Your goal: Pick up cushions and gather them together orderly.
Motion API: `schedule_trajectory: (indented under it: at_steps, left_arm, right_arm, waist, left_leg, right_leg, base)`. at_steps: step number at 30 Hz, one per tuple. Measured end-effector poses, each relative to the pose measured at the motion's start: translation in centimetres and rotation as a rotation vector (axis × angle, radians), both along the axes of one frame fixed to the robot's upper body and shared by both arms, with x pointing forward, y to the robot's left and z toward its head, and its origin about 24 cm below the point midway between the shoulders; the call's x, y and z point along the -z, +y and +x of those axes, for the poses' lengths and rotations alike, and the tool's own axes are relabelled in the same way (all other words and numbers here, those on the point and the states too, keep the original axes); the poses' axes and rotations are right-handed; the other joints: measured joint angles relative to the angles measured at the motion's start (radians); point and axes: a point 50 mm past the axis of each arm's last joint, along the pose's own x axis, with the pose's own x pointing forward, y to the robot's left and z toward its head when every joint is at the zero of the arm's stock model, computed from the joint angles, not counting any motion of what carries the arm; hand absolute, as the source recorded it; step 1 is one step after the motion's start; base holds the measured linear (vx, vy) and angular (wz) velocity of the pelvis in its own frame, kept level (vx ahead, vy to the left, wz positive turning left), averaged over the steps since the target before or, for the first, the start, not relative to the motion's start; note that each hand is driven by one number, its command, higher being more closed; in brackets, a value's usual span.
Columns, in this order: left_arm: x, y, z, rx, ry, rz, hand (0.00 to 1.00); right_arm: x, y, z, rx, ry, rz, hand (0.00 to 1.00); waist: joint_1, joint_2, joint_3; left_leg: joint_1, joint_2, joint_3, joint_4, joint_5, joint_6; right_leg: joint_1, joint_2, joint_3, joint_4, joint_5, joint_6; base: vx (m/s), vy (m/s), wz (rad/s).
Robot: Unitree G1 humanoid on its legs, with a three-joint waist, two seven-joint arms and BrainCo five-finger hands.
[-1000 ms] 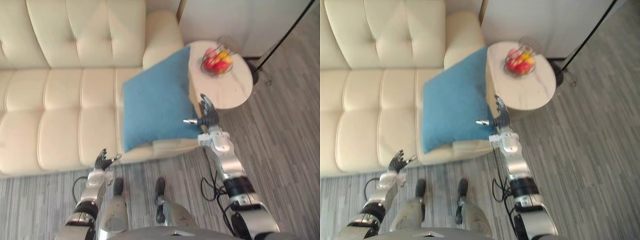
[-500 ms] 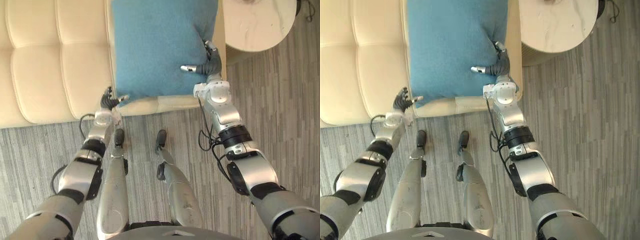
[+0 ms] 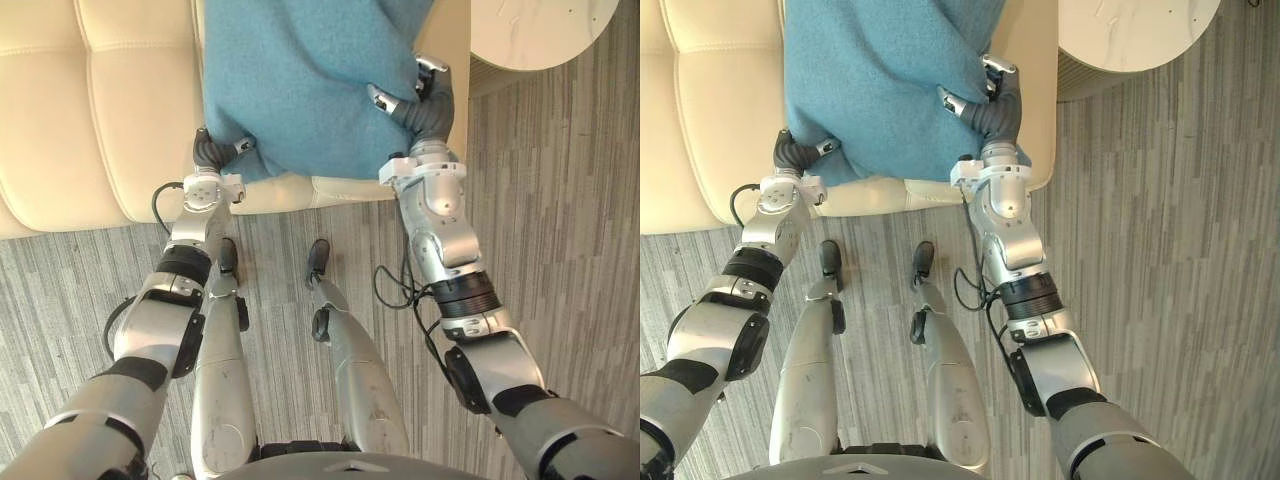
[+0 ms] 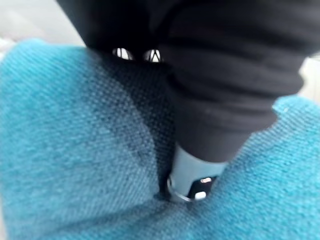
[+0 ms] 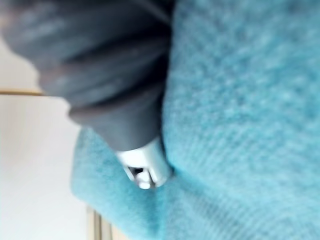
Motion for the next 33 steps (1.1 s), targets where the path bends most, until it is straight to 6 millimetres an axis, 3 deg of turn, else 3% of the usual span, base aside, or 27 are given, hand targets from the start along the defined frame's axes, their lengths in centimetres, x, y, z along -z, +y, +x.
schedule_trajectory:
  at_steps: [7, 10, 15, 18, 20, 25, 27, 28, 30, 31, 32, 33]
  left_arm:
    - [-0.5, -0.3, -1.7, 0.005, -0.098, -0.012, 1.0]
    - [0.7, -1.5, -3.9, 0.028, -0.141, -0.06, 1.0]
    - [2.8, -2.8, -7.5, 0.034, -0.16, -0.161, 1.0]
    - [5.4, -3.3, -10.4, 0.026, -0.11, -0.244, 1.0]
    - [7.7, -3.0, -13.9, 0.015, -0.063, -0.261, 1.0]
    - [9.7, -2.0, -17.6, -0.009, -0.018, -0.233, 1.0]
    - [9.7, -1.8, -18.0, -0.012, -0.025, -0.225, 1.0]
    - [9.9, -1.5, -18.5, -0.026, -0.023, -0.226, 1.0]
    - [10.9, -1.1, -19.5, -0.05, 0.019, -0.228, 1.0]
    - [11.1, -1.0, -19.8, -0.051, 0.029, -0.229, 1.0]
    - [11.6, -1.0, -20.2, -0.049, 0.048, -0.231, 1.0]
    - [12.1, -0.8, -20.5, -0.055, 0.065, -0.231, 1.0]
  right_arm:
    - [3.3, -0.6, -1.8, 0.002, 0.053, 0.096, 1.0]
    - [6.0, -1.6, -4.0, 0.049, 0.099, 0.14, 1.0]
    - [8.4, -2.8, -6.5, 0.134, 0.144, 0.13, 1.0]
    - [10.4, -3.4, -8.5, 0.175, 0.201, 0.092, 1.0]
    - [12.9, -3.6, -10.8, 0.186, 0.292, 0.055, 1.0]
    - [15.9, -3.0, -13.0, 0.169, 0.423, 0.061, 1.0]
    - [15.8, -2.9, -13.3, 0.169, 0.422, 0.057, 1.0]
    - [15.4, -2.6, -13.6, 0.158, 0.408, 0.061, 1.0]
    - [15.5, -2.3, -13.7, 0.151, 0.413, 0.057, 1.0]
    - [15.6, -2.4, -13.8, 0.152, 0.415, 0.056, 1.0]
    - [15.7, -2.4, -13.8, 0.154, 0.419, 0.05, 1.0]
    - [15.9, -2.3, -13.7, 0.16, 0.427, 0.026, 1.0]
  waist:
    - [0.004, 0.0, 0.0]
    - [0.002, 0.003, -0.001]
    - [-0.002, 0.025, -0.01]
    - [-0.001, 0.076, -0.046]
    - [0.006, 0.127, -0.11]
    - [0.011, 0.166, -0.221]
    - [0.011, 0.166, -0.221]
    - [0.018, 0.166, -0.222]
    - [0.018, 0.163, -0.258]
    - [0.018, 0.164, -0.273]
    - [0.016, 0.167, -0.301]
    - [0.013, 0.16, -0.329]
  left_leg:
    - [0.1, -0.019, 0.019, -0.054, 0.007, -0.006]
    - [0.174, -0.04, 0.005, -0.083, 0.007, -0.008]
    - [0.255, -0.071, -0.011, -0.108, 0.006, -0.009]
    - [0.325, -0.091, -0.043, -0.135, 0.004, -0.011]
    - [0.411, -0.122, -0.078, -0.178, -0.001, -0.019]
    - [0.496, -0.147, -0.123, -0.185, -0.001, -0.019]
    - [0.5, -0.145, -0.094, -0.147, -0.012, -0.026]
    - [0.501, -0.123, -0.042, -0.118, -0.051, -0.015]
    - [0.502, -0.029, 0.153, -0.063, -0.114, 0.012]
    - [0.502, -0.01, 0.194, -0.054, -0.115, 0.014]
    - [0.512, 0.018, 0.282, -0.057, -0.092, 0.048]
    - [0.526, 0.01, 0.319, -0.081, -0.059, 0.056]
  right_leg:
    - [0.052, -0.019, 0.009, 0.034, -0.041, 0.002]
    - [0.1, -0.04, -0.008, 0.08, -0.09, 0.004]
    - [0.153, -0.074, -0.033, 0.15, -0.154, 0.01]
    - [0.218, -0.102, -0.065, 0.186, -0.205, 0.015]
    - [0.289, -0.141, -0.103, 0.242, -0.271, 0.025]
    - [0.418, -0.183, -0.191, 0.273, -0.342, 0.037]
    - [0.453, -0.197, -0.22, 0.285, -0.363, 0.038]
    - [0.475, -0.2, -0.232, 0.294, -0.375, 0.036]
    - [0.503, -0.208, -0.248, 0.288, -0.376, 0.035]
    - [0.503, -0.211, -0.251, 0.288, -0.376, 0.035]
    - [0.513, -0.219, -0.254, 0.285, -0.376, 0.045]
    - [0.515, -0.228, -0.249, 0.27, -0.368, 0.065]
  base:
    - [0.05, -0.02, 0.03]
    - [0.08, -0.023, 0.22]
    - [0.06, -0.004, 0.24]
    - [0.06, -0.005, 0.49]
    - [0.11, -0.023, 0.65]
    - [0.09, -0.029, 0.59]
    - [-0.02, 0.005, 0.51]
    - [-0.08, 0.003, 0.23]
    - [-0.05, -0.021, 0.22]
    - [0.03, 0.027, 0.22]
    - [0.05, 0.083, 0.14]
    - [0.06, 0.113, 0.13]
